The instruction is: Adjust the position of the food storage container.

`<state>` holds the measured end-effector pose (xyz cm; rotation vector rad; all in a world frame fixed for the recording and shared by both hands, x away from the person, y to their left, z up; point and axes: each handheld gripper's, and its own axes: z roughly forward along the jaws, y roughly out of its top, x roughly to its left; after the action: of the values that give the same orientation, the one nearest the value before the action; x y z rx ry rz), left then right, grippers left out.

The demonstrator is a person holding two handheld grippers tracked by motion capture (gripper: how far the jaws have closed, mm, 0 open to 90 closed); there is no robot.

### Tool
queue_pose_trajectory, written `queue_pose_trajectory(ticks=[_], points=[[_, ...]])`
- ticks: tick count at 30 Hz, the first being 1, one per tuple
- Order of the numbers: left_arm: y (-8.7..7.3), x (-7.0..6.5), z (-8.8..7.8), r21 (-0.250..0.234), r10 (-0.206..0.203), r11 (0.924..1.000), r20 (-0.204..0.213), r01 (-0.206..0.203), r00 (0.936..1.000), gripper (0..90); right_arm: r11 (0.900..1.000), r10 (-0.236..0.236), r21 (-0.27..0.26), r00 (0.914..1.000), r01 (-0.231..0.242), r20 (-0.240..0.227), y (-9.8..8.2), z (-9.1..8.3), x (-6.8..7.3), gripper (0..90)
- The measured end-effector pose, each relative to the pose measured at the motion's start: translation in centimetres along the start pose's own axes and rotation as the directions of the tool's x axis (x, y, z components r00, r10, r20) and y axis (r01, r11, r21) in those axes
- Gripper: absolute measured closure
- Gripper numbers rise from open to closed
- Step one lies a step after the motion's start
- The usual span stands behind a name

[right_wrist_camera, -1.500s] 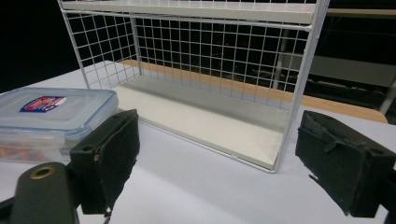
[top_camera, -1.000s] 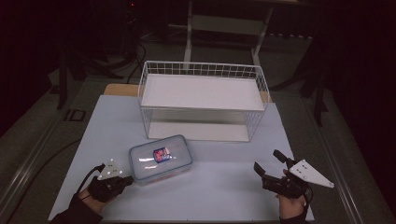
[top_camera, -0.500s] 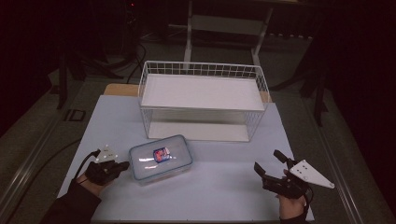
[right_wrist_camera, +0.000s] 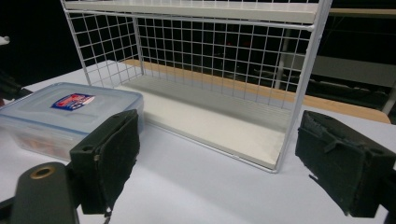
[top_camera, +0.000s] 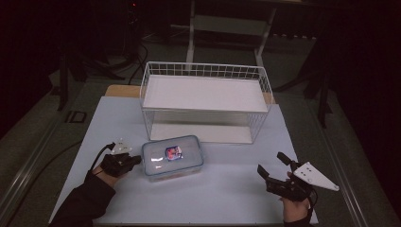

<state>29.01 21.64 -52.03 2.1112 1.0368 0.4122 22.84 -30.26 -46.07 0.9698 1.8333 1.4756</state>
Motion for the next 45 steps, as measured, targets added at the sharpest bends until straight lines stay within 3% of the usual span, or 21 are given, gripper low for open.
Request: queue_pose_trajectory(ticks=[4,9,12,16,35,45], points=[[0.2,-0.1,0.3,-0.001,-0.005,1.0,-0.003,0.005,1.0,89.8,1.0,-0.001,0.003,1.0,0.001,-0.005,0.0,0.1,0.0,13.5],[0.2,-0.1,-1.0,-0.031,-0.003,0.9995,0.002,0.003,1.0,89.9,1.0,0.0,0.004,1.0,0.0,-0.007,-0.1,0.1,0.0,13.5],[0.4,-0.2,-0.8,-0.026,0.002,0.9997,-0.01,-0.003,0.9999,89.9,1.0,0.002,0.008,0.9999,-0.002,-0.011,-0.1,0.2,0.0,13.5],[0.7,-0.2,-0.4,-0.026,-0.006,0.9996,-0.003,0.006,1.0,89.9,1.0,-0.006,0.003,1.0,0.006,-0.006,0.0,0.0,0.2,13.5],[3.9,-2.1,3.0,-0.04,0.056,0.9977,0.054,-0.054,0.997,89.9,1.0,-0.017,0.005,0.9998,0.017,-0.004,-0.1,0.1,0.3,13.5],[5.4,-2.8,4.0,-0.057,0.053,0.9972,0.071,-0.049,0.9961,89.9,0.999,-0.04,0.008,0.9989,0.04,-0.025,-0.1,0.3,0.7,13.7]])
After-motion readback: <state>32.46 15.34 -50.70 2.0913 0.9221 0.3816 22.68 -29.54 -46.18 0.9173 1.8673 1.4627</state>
